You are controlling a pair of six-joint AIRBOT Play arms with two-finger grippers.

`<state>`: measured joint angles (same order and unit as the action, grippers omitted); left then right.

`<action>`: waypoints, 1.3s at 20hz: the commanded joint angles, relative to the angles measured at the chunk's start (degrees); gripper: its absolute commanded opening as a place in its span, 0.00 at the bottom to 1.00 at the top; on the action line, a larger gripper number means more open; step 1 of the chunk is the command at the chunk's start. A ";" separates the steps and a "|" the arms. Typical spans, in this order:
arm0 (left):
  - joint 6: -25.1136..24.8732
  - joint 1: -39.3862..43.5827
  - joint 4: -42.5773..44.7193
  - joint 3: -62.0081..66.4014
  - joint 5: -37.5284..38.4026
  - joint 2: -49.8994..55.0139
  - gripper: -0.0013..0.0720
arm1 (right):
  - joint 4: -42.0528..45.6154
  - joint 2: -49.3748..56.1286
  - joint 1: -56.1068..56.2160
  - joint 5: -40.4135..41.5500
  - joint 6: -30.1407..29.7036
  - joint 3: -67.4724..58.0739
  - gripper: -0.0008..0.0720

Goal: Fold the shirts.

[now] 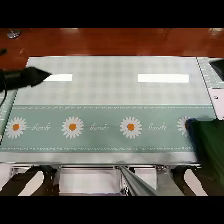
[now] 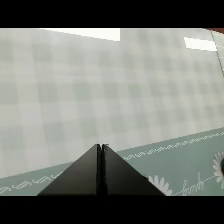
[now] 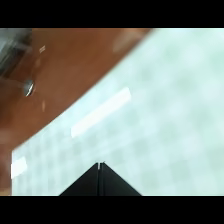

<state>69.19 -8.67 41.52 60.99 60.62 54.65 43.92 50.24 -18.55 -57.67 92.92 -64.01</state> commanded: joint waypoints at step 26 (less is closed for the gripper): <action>26.29 17.68 34.77 1.07 -1.27 16.26 0.06 | 22.49 28.46 24.35 -11.52 0.96 -6.27 0.05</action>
<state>95.53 8.97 76.29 62.08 59.31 70.85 67.51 78.76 5.74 -69.19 93.91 -70.24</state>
